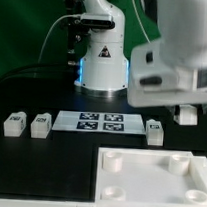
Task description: Assemble one leg
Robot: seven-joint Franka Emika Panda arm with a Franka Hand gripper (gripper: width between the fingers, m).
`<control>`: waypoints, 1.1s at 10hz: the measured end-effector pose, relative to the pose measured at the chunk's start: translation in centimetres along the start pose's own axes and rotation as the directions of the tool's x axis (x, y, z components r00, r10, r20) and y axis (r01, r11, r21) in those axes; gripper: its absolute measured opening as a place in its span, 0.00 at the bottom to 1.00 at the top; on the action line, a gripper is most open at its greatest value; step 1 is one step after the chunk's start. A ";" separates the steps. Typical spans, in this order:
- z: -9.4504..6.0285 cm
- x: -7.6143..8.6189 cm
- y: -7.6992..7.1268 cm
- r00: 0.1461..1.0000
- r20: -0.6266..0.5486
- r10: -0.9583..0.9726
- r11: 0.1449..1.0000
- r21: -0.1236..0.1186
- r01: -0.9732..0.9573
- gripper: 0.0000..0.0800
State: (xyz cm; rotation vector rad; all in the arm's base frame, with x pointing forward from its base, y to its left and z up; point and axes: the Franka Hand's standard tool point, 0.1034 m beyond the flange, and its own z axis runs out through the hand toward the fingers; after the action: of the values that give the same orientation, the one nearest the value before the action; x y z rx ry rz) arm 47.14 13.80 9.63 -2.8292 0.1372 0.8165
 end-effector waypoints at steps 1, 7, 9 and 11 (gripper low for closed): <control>-1.6 -1.4 0.1 0.995 -0.103 -0.003 1.000 -0.011 0.002 0.37; -6.4 -0.5 -0.5 0.754 -0.655 -0.050 0.999 -0.039 0.033 0.37; -12.6 2.3 0.4 0.613 -0.786 -0.075 0.997 -0.043 0.066 0.37; -13.5 3.5 -1.2 0.510 -0.858 -0.065 0.996 -0.021 0.091 0.37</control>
Offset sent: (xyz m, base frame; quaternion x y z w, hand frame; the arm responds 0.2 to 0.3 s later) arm 0.0000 0.0000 0.0000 0.0000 0.3523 0.0000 0.9359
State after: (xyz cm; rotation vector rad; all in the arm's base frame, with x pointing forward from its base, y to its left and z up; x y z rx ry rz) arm 57.25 12.05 19.17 -2.8809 0.1455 -0.7048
